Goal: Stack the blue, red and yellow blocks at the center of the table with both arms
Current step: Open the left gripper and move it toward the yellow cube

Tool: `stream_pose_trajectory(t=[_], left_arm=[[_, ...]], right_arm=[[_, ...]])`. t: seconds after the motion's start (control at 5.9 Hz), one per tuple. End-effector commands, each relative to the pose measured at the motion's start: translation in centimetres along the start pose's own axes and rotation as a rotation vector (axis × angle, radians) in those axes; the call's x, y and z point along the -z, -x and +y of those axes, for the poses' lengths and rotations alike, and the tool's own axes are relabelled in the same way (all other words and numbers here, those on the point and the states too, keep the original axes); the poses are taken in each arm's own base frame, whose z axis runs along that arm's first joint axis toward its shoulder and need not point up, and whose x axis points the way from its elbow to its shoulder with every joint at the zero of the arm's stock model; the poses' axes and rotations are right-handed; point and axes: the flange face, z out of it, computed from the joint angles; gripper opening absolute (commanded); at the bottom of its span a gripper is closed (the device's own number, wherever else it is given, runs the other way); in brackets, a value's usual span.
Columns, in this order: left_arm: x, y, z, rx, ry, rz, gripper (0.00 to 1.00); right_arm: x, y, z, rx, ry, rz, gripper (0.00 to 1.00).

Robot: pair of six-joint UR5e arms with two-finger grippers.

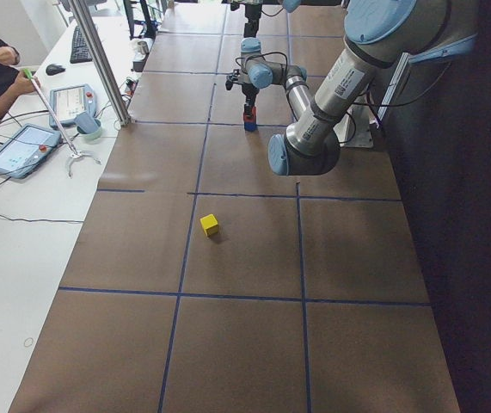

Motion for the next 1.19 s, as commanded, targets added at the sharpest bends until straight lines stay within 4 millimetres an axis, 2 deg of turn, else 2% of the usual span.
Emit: stream_pose_trajectory(t=[0.0, 0.17, 0.34, 0.51, 0.85, 1.02], left_arm=[[0.2, -0.1, 0.0, 0.008, -0.004, 0.001, 1.0], [2.3, -0.4, 0.6, -0.002, -0.021, 0.04, 1.0], [6.9, 0.6, 2.6, -0.016, -0.027, 0.048, 1.0], [10.1, 4.7, 3.4, -0.025, -0.063, 0.058, 1.0], [13.6, 17.3, 3.3, -0.11, -0.12, 0.032, 1.0], [13.9, 24.5, 1.8, -0.122, -0.063, 0.024, 1.0]], right_arm=[[0.1, 0.0, 0.0, 0.001, 0.0, -0.001, 1.0], [0.0, 0.0, 0.1, 0.002, 0.001, -0.001, 1.0], [0.0, 0.1, 0.1, 0.002, 0.001, -0.001, 1.0], [-0.1, 0.1, 0.0, 0.001, 0.0, 0.001, 1.0], [0.1, 0.1, 0.0, 0.001, -0.005, -0.002, 1.0], [0.2, 0.2, 0.0, 0.002, -0.004, -0.005, 1.0]])
